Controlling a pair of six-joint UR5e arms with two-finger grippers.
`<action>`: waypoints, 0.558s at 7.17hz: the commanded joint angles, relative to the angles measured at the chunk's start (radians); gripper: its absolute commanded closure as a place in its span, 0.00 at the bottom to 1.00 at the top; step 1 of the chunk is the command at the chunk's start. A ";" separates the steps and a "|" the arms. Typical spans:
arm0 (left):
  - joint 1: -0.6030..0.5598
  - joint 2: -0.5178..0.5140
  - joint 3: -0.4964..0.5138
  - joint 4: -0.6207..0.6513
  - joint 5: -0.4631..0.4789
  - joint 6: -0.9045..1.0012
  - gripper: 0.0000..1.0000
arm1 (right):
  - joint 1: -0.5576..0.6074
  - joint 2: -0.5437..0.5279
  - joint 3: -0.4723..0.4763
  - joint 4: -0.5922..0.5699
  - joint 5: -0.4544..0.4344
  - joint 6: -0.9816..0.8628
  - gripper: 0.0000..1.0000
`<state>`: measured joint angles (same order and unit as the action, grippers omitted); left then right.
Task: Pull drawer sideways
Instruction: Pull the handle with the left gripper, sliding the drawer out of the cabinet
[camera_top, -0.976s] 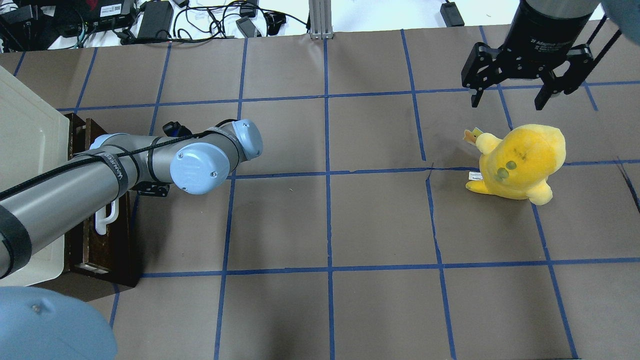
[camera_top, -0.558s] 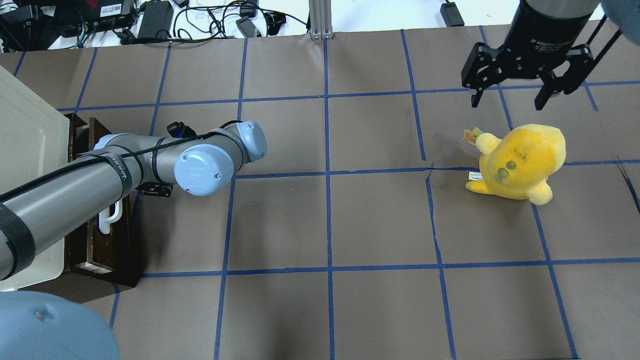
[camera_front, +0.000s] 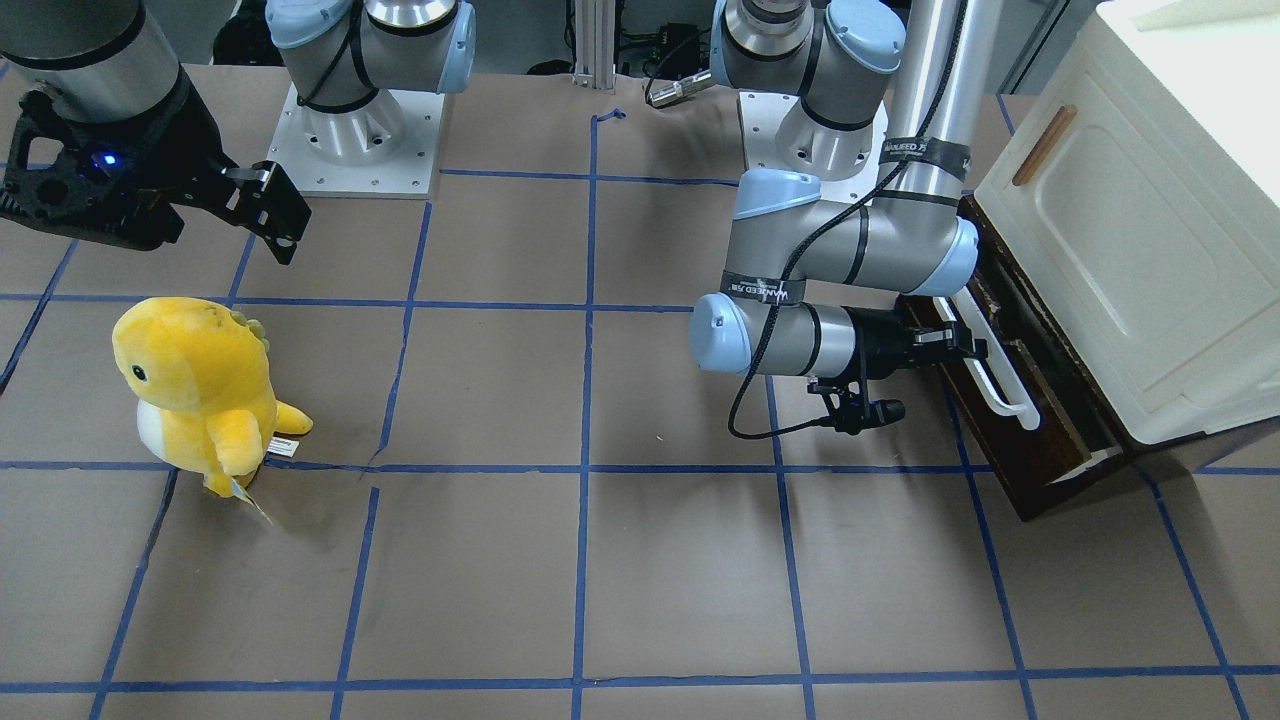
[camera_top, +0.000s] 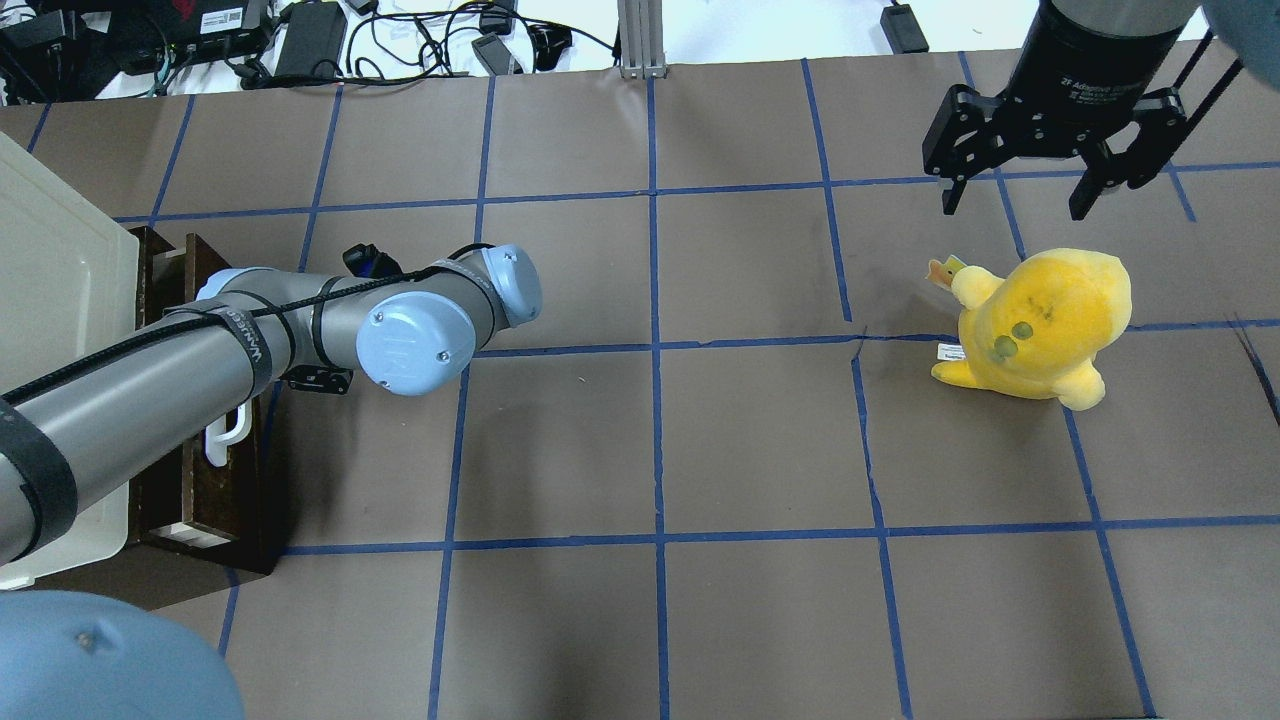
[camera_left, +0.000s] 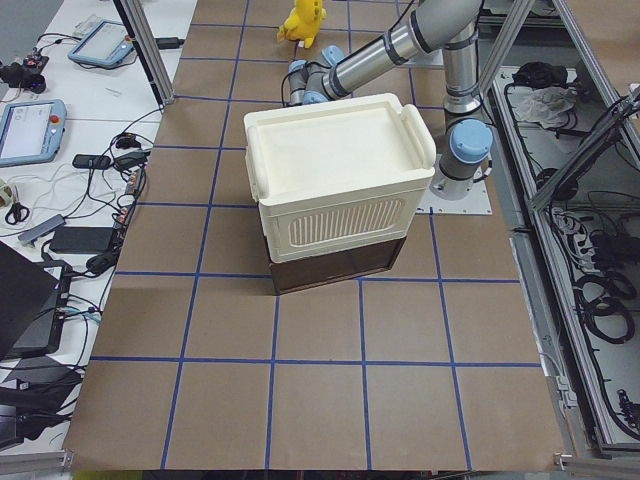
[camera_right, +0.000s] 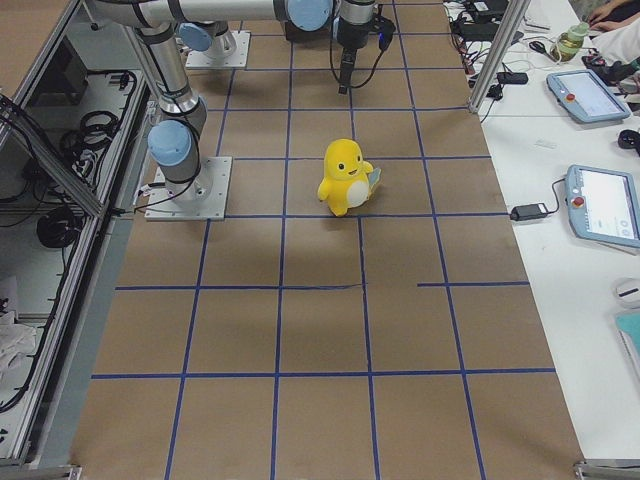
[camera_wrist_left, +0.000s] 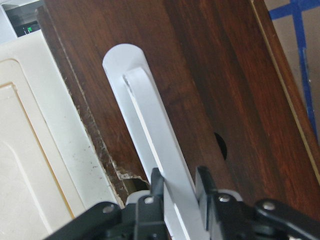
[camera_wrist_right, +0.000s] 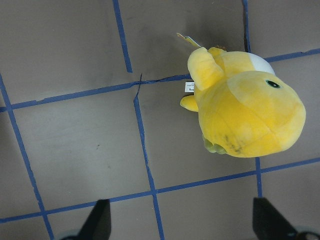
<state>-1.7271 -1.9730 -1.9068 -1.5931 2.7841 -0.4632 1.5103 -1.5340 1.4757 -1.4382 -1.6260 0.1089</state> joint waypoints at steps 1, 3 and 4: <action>-0.005 0.000 0.000 0.001 -0.001 0.000 0.68 | 0.001 0.000 0.000 0.001 0.000 0.000 0.00; -0.017 -0.003 0.003 -0.001 -0.001 0.002 0.68 | 0.001 0.000 0.000 -0.001 0.000 0.000 0.00; -0.029 -0.004 0.008 -0.001 -0.001 0.002 0.68 | 0.001 0.000 0.000 0.001 0.000 0.000 0.00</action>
<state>-1.7430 -1.9755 -1.9036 -1.5937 2.7826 -0.4623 1.5109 -1.5340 1.4757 -1.4381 -1.6260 0.1089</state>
